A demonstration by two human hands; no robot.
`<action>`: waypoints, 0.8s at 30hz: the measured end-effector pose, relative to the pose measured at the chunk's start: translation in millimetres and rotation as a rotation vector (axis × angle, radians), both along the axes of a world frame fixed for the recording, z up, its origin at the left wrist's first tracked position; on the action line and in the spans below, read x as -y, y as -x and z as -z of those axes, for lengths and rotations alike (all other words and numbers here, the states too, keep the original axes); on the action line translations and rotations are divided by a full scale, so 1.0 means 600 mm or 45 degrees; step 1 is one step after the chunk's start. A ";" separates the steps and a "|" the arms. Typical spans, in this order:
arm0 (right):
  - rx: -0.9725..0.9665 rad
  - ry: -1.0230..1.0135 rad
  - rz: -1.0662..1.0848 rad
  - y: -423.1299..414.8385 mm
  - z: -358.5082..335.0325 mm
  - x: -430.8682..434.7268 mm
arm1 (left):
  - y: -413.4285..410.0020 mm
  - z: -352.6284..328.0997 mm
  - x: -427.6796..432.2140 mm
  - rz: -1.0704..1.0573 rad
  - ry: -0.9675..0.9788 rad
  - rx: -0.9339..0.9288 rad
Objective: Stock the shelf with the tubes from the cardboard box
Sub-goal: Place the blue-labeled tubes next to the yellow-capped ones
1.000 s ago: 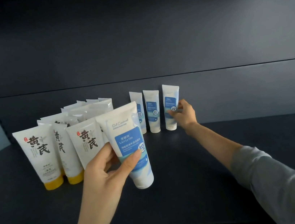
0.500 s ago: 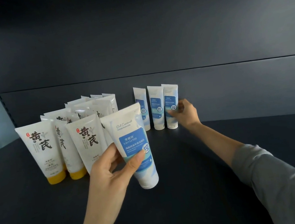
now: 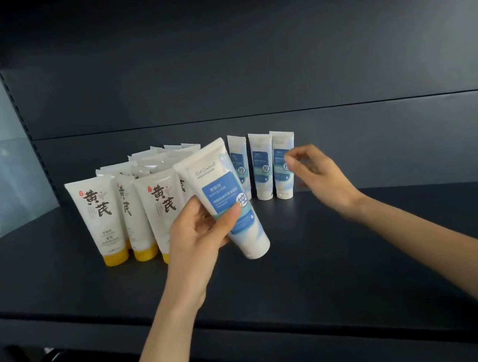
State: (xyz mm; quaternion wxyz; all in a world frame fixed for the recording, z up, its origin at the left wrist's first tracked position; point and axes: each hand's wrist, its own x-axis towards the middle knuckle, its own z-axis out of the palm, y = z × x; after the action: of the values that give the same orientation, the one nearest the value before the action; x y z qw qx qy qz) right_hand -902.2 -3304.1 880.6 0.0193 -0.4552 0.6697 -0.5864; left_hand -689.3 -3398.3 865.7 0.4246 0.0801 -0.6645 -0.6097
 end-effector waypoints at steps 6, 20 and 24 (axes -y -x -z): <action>-0.029 -0.078 -0.354 -0.102 0.019 -0.049 | 0.006 -0.005 -0.019 0.036 0.051 -0.041; -0.162 0.146 -0.189 -0.194 0.054 -0.028 | 0.019 0.013 -0.055 -0.209 0.047 -0.188; -0.281 0.080 -0.123 -0.192 0.049 -0.010 | 0.012 0.017 -0.043 -0.240 0.074 -0.169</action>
State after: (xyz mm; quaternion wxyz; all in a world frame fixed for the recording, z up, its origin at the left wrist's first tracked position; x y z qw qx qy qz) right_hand -787.0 -3298.3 851.4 -0.0404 -0.5492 0.6264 -0.5517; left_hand -696.7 -3372.5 855.6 0.5254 0.0893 -0.6417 -0.5516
